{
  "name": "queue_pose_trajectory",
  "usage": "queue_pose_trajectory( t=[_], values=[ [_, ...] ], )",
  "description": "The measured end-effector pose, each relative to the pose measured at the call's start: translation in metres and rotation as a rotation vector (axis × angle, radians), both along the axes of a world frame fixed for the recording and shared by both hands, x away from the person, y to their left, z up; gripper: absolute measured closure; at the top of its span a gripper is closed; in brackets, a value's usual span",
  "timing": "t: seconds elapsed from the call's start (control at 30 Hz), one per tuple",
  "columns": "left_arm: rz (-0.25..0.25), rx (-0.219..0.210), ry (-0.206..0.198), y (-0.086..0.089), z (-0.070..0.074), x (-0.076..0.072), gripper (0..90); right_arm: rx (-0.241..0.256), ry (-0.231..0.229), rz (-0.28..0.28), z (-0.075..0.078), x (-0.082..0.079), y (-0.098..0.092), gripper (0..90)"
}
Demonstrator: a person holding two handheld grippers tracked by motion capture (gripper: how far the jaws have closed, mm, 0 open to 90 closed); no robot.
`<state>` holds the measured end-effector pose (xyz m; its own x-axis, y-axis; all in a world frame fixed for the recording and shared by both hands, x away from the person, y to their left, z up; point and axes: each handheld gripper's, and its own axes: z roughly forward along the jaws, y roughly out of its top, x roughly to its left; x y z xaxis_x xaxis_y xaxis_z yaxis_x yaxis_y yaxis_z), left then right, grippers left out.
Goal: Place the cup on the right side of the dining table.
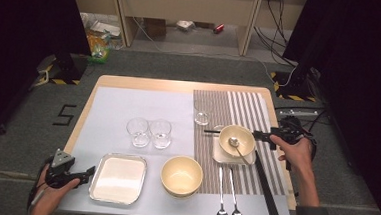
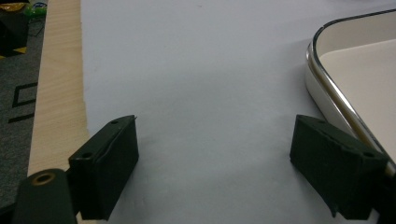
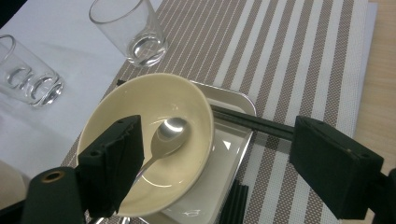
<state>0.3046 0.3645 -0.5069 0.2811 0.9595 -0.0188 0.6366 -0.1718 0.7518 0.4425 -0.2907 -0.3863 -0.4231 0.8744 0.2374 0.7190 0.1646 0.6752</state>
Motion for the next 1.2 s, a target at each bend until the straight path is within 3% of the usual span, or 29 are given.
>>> queue_pose_trajectory(
  t=[0.67, 1.2],
  values=[
    [0.0, 0.002, 0.001, 0.0, 0.0, 0.0, 14.6, -0.017, -0.038, 0.01, -0.012, -0.032, -0.015, 17.6],
    [0.0, 0.002, 0.0, 0.0, 0.0, 0.0, 14.6, -0.055, -0.026, 0.042, -0.03, -0.057, -0.012, 16.2]
  ],
)
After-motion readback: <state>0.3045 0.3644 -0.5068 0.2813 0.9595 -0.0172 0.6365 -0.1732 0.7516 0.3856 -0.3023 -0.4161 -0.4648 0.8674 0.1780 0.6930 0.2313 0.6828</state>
